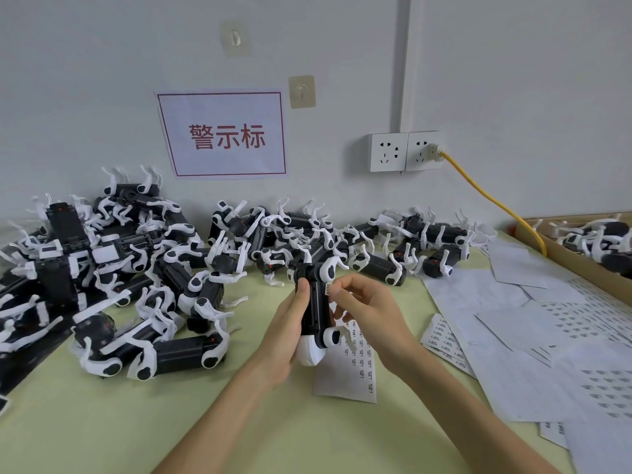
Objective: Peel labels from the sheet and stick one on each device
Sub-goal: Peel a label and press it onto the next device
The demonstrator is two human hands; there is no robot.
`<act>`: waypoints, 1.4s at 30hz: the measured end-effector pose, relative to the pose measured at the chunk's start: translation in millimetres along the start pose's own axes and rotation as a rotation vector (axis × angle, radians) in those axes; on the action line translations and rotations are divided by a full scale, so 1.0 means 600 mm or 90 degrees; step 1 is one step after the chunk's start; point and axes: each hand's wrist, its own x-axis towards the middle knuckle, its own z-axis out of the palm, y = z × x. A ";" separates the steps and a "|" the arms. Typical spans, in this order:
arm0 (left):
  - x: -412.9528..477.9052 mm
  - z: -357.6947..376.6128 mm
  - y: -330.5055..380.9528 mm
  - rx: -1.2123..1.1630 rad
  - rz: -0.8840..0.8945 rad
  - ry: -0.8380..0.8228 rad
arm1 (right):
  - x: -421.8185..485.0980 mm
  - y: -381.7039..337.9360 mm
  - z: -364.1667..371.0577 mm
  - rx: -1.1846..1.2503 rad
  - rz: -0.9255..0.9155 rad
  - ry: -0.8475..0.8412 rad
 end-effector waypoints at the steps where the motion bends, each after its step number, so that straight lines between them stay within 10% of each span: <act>1: 0.000 0.000 -0.001 0.003 0.003 0.003 | 0.000 0.001 0.000 -0.002 -0.003 0.000; 42: 0.006 -0.002 -0.015 0.077 0.056 0.026 | -0.001 0.002 0.003 -0.052 0.031 0.030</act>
